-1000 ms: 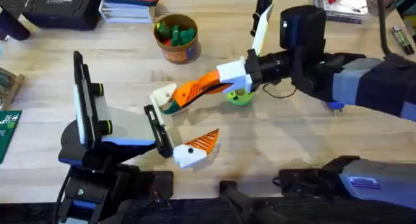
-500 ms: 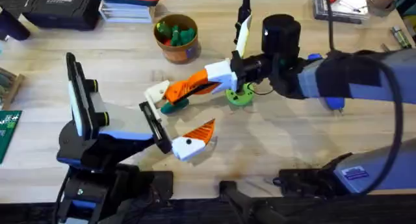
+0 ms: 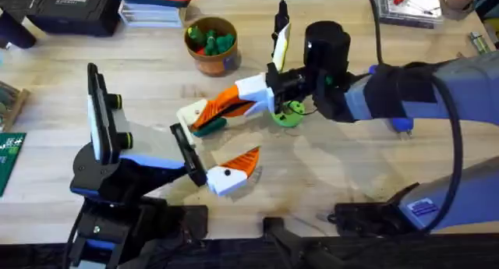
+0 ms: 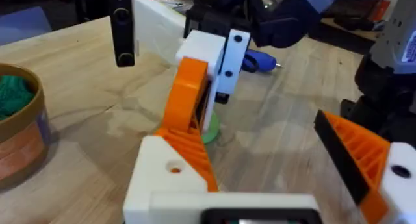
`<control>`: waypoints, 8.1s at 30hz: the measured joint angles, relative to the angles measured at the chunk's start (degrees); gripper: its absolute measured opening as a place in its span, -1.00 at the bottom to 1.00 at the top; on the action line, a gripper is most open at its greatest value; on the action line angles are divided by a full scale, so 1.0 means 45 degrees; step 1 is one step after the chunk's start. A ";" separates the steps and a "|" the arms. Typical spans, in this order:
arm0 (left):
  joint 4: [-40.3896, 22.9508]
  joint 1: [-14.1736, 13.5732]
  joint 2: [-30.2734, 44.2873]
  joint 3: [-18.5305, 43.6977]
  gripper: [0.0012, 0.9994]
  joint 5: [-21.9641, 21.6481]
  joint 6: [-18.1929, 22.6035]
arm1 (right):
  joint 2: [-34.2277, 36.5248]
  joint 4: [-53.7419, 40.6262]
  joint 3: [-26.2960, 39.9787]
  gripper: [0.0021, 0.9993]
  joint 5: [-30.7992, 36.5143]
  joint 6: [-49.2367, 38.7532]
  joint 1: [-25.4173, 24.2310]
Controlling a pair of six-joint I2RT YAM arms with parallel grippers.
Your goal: Pick up the gripper from the table and insert it into the empty holder that is missing its gripper. Then pick up a screw, insert it into the mounting hole, and use the screwdriver to tighten it. Finally, clean up the table by picking up the vegetable and placing it into the bucket.
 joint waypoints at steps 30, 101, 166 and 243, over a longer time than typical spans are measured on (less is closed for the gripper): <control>0.0099 0.0359 -0.0058 0.0044 0.97 -0.2270 0.0209 | 0.0117 0.1412 0.0321 -0.99 0.4269 0.0277 0.1536; -0.0045 -0.0175 -0.0120 0.0083 0.97 -0.0295 0.0620 | 0.0341 0.1335 0.0321 0.24 0.0976 -0.0894 0.0961; 0.0036 0.0287 -0.0121 0.0083 0.97 -0.2248 0.0573 | 0.0403 0.2045 0.0345 -0.98 0.3230 -0.0570 0.1452; -0.0129 -0.0185 -0.0121 0.0092 0.97 0.0312 0.0690 | -0.0534 -1.3757 0.6246 0.99 0.4035 -1.1207 -0.5337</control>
